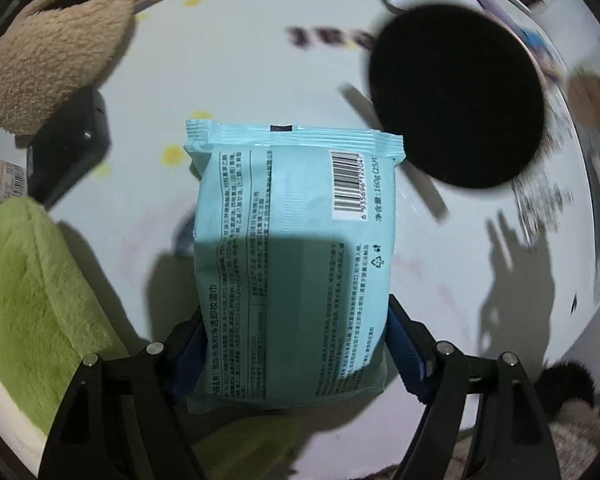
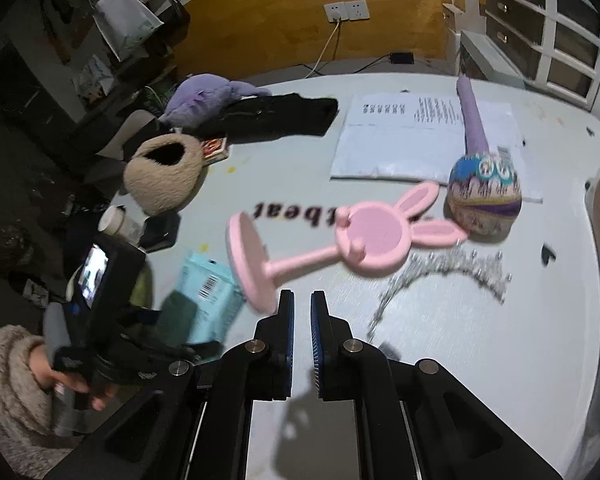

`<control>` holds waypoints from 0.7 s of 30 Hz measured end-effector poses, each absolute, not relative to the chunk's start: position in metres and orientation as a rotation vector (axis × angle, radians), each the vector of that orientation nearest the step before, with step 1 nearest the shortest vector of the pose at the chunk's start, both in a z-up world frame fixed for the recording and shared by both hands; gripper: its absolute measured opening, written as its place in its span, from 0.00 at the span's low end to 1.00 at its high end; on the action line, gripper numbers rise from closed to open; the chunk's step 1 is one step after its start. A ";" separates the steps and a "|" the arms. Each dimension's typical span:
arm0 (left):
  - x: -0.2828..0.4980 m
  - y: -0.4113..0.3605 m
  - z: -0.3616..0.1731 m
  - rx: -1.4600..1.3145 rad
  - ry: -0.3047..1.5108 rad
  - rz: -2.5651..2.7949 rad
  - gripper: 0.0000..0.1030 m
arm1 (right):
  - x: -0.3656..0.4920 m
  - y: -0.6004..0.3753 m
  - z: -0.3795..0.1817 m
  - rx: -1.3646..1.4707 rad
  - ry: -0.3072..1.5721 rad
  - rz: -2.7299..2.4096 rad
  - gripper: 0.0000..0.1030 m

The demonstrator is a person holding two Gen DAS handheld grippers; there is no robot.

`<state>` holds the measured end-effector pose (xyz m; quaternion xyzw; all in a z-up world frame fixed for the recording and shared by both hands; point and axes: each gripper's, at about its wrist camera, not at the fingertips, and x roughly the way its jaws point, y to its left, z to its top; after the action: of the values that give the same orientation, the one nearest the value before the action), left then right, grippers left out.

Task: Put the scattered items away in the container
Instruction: 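Close the left gripper on the wipes packet and lift it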

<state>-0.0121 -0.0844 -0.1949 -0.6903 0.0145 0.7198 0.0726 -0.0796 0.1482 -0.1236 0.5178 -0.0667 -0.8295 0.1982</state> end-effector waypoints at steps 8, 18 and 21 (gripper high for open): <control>0.035 -0.059 -0.186 -1.961 0.245 2.050 0.76 | -0.055 0.178 -0.138 1.550 -0.347 -2.318 0.08; 0.057 -0.015 -0.173 -1.802 0.434 1.922 0.76 | -0.025 0.246 -0.154 1.647 -0.643 -2.415 0.64; 0.055 0.004 -0.169 -1.773 0.456 1.889 0.76 | -0.013 0.267 -0.160 1.684 -0.739 -2.433 0.64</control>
<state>0.0548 0.0045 -0.1687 -0.6521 0.1678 0.6947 0.2528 -0.0131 0.2666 -0.1601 0.5516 -0.2420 -0.7969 0.0461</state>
